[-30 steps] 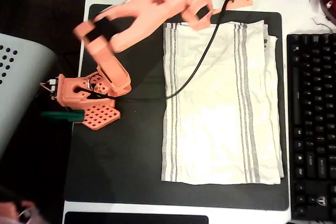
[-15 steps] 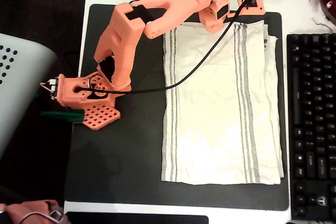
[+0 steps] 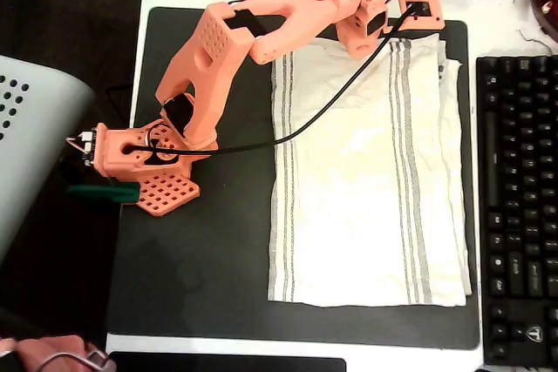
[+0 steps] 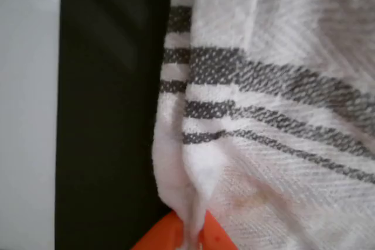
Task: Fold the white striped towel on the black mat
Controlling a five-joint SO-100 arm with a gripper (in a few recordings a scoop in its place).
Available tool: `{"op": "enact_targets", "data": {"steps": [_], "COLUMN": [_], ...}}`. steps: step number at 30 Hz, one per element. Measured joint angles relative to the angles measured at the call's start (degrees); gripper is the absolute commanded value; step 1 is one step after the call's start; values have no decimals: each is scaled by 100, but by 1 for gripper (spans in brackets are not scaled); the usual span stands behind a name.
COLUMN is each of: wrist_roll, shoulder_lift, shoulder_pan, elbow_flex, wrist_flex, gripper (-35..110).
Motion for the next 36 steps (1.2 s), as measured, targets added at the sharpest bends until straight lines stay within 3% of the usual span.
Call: {"op": "enact_targets", "data": {"steps": [18,28,36], "wrist_roll": [176,-1107,-2329], "shoulder_lift": [1775,4315,5572], "shoulder_pan": [-562,1600,3955], "elbow_flex": [-888,167,2004], "wrist_flex": [1477,2417,1846], "gripper": [0,0,0]}}
